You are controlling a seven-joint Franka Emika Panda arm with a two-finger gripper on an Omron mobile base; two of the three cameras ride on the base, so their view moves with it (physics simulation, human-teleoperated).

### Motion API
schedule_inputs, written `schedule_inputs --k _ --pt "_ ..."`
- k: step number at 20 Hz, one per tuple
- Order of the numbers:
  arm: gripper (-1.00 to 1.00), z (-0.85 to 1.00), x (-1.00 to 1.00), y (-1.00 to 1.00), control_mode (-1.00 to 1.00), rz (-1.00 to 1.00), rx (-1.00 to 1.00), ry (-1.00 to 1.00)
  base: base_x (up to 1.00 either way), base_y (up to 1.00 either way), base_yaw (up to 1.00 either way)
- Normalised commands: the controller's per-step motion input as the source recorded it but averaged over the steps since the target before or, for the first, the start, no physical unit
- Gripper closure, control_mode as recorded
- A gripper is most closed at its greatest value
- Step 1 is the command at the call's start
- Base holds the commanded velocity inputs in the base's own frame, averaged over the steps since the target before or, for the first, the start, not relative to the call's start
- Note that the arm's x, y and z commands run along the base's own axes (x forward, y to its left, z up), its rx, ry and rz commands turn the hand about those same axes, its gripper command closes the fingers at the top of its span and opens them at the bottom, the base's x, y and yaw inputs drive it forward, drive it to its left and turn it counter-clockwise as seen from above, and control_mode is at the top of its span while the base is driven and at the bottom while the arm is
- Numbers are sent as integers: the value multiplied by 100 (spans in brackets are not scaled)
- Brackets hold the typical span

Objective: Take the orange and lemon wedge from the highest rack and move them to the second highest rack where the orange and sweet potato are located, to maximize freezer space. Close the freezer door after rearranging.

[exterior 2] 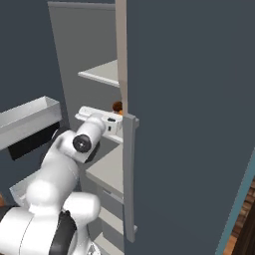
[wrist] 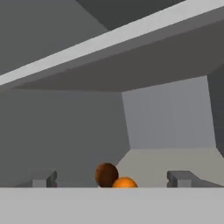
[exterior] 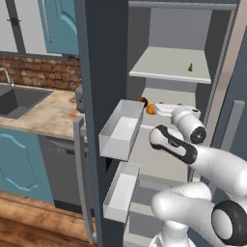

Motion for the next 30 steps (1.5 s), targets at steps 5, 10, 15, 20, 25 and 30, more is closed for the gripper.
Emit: schedule_inputs --k 5,10,15,20,25,30 --pt "-100 86 -47 22 -100 -7 12 14 0 0 0" --pt "-100 84 -49 19 -100 -4 12 19 0 0 0" --pt "-100 80 -51 14 -100 0 8 21 0 0 0" --pt "-100 68 -41 7 -100 -2 2 22 0 0 0" --pt "-100 17 -8 -21 -100 -5 0 26 0 0 0" --pt "-100 0 0 -46 -100 0 0 17 0 0 0"
